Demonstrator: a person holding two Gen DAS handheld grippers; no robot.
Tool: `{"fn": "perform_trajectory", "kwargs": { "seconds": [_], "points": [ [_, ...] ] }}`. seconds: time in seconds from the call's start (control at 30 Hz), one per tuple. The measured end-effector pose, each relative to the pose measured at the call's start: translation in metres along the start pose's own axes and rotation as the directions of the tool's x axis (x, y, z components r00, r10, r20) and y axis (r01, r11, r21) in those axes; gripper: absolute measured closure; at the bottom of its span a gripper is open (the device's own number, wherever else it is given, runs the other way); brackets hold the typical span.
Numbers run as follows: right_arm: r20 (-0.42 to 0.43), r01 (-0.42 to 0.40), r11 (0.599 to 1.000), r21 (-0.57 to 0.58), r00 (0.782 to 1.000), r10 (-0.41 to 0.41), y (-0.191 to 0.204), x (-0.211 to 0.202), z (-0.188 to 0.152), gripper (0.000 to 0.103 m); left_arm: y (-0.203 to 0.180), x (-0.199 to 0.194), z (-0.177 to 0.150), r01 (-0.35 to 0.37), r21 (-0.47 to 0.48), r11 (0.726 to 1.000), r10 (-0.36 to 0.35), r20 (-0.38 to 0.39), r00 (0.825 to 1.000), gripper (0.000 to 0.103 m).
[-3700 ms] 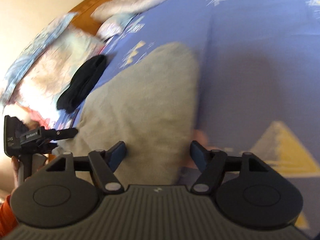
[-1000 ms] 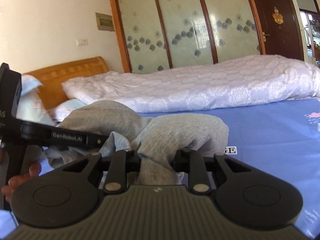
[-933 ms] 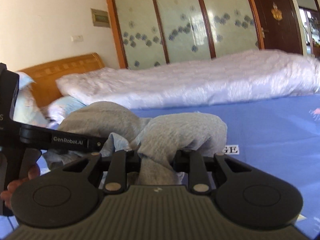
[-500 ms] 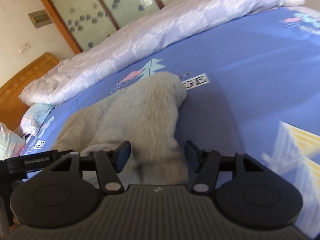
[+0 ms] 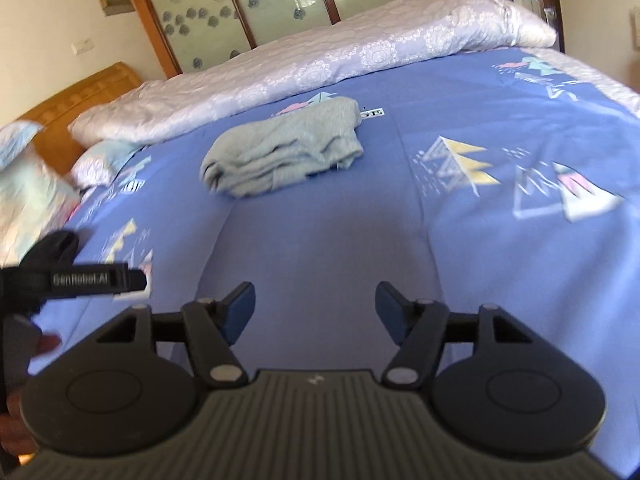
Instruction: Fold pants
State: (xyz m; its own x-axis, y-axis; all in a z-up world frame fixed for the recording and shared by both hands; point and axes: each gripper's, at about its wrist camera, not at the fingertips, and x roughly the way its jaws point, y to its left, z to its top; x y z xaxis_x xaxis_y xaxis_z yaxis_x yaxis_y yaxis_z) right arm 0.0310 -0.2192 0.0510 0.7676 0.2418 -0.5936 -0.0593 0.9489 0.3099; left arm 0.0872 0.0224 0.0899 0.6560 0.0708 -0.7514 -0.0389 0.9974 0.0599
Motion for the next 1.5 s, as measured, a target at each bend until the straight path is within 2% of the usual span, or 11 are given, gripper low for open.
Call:
{"fn": "perform_trajectory", "kwargs": {
  "seconds": [0.2,0.5,0.6,0.73,1.0,1.13,1.3,1.5],
  "points": [
    [0.037,0.017,1.0,0.004,0.999,-0.017,0.015,-0.012,-0.004,0.017,0.008,-0.045,-0.03,0.067,-0.022,0.998,-0.066,0.047,0.997,0.0],
    [0.075,0.028,0.999,0.029,0.997,-0.03,0.027,-0.042,-0.027,0.016,0.008,-0.085,-0.066,0.088,-0.011,0.996,-0.086,0.136,0.987,0.0],
    [0.079,0.035,0.999,0.022,0.996,-0.036,0.03,-0.047,-0.031,0.015,0.003,-0.091,-0.068,0.095,0.031,0.995,-0.098,0.134,0.986,0.0],
    [0.106,0.033,0.999,0.035,0.994,-0.037,0.027,-0.054,-0.034,0.015,-0.001,-0.104,-0.072,0.115,0.032,0.993,-0.119,0.169,0.978,0.0],
    [0.142,0.048,0.997,0.06,0.988,-0.056,0.022,-0.062,-0.039,0.014,-0.009,-0.103,-0.081,0.135,0.016,0.991,-0.136,0.158,0.978,0.0],
    [0.141,0.051,0.996,0.075,0.988,-0.061,0.018,-0.06,-0.039,0.014,-0.012,-0.101,-0.084,0.098,0.033,0.995,-0.102,0.167,0.981,0.0],
    [0.128,0.05,0.994,0.092,0.99,-0.062,0.014,-0.056,-0.04,0.014,-0.014,-0.091,-0.087,0.101,0.041,0.994,-0.106,0.119,0.987,0.0],
    [0.107,0.049,0.992,0.114,0.992,-0.061,0.007,-0.049,-0.042,0.014,-0.021,-0.079,-0.094,0.063,0.085,0.994,-0.071,0.1,0.992,0.0]
  ]
}}
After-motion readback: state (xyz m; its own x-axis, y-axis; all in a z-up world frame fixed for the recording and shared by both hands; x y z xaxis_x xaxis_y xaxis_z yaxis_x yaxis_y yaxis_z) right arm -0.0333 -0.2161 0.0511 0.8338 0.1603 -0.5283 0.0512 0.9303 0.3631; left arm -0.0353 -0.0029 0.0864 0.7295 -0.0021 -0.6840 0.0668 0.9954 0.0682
